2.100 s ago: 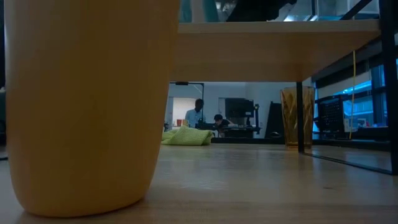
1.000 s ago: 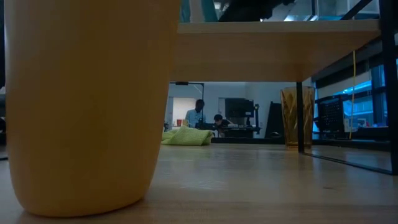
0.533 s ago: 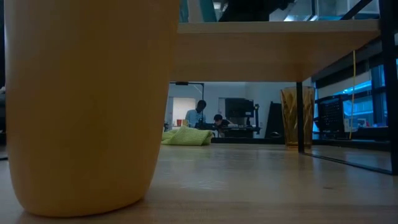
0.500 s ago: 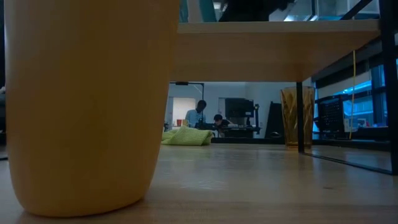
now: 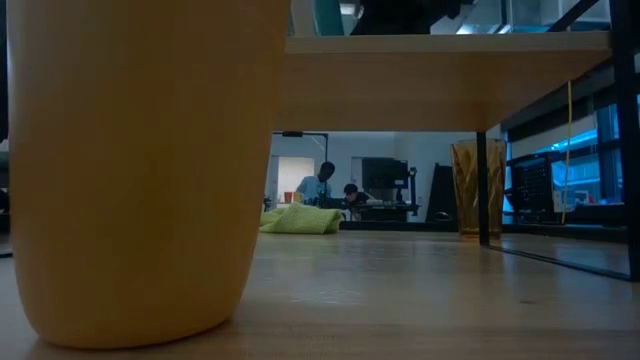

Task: Stack small to large cups/mugs on shelf
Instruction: Put the blue mug on the shelf

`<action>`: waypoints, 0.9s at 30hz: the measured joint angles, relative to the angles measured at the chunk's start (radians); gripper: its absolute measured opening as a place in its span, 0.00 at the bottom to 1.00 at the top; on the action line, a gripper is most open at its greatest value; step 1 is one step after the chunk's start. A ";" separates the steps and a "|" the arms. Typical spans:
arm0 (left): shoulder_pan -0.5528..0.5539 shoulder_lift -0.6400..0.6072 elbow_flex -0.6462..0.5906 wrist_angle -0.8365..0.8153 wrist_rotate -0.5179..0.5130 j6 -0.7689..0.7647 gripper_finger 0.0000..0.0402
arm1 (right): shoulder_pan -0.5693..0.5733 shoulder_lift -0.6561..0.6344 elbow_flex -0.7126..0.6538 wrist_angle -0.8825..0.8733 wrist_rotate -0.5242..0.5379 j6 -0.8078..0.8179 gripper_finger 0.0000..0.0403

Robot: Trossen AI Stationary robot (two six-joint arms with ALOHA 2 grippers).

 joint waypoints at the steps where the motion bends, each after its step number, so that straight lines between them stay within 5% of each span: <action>1: 0.000 0.000 0.000 0.000 0.000 -0.001 0.11 | 0.000 0.000 0.000 0.000 0.000 0.000 0.01; 27: 0.000 0.000 0.000 -0.003 0.045 -0.002 0.09 | 0.014 0.001 0.000 0.003 -0.016 0.047 0.01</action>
